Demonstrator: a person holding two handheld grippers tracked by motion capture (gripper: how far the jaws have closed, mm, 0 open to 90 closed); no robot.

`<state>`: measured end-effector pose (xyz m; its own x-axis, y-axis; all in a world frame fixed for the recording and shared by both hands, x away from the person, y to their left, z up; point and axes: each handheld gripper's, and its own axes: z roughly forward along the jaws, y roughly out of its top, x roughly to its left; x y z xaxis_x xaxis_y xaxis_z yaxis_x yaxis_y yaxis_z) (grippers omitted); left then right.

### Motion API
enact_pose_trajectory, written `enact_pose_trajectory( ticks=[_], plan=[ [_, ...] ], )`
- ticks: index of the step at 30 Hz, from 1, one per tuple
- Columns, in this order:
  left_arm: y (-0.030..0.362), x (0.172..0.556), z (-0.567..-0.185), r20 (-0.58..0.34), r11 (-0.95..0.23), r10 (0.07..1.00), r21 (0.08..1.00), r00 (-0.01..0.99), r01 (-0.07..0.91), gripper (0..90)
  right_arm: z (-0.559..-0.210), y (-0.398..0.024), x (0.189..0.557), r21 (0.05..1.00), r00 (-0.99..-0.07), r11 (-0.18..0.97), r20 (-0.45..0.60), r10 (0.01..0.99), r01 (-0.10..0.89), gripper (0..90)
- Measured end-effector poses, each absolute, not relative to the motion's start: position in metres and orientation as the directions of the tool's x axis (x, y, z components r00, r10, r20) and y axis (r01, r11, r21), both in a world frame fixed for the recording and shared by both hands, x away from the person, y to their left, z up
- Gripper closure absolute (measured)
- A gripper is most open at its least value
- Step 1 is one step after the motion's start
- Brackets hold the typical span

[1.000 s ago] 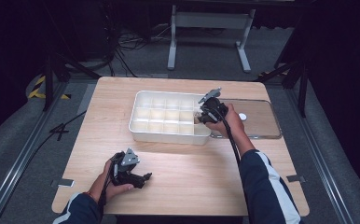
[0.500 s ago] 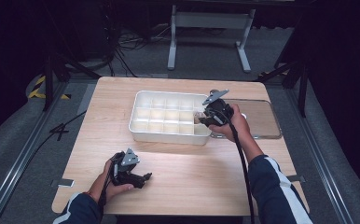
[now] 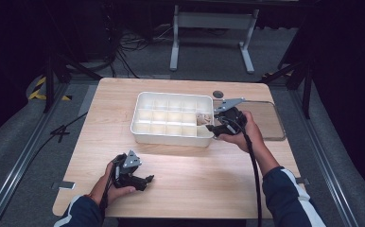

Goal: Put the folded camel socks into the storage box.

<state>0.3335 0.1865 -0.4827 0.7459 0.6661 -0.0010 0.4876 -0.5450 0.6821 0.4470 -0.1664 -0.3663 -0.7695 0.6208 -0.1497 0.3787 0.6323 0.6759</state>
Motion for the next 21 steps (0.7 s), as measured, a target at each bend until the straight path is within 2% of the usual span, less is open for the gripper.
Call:
enact_pose_trajectory(
  ticks=[13,21],
  plan=[
    [0.186,0.333,-0.483,-0.002,-0.544,0.667,0.682,0.745,0.488,11.6,-0.362,-0.191,0.419,0.72,-0.771,0.624,-0.2,0.605,0.303,39.3],
    [0.186,0.333,-0.483,-0.002,-0.544,0.666,0.682,0.746,0.488,11.6,-0.366,-0.199,0.405,0.704,-0.781,0.654,-0.231,0.58,0.277,37.5]
  ],
)
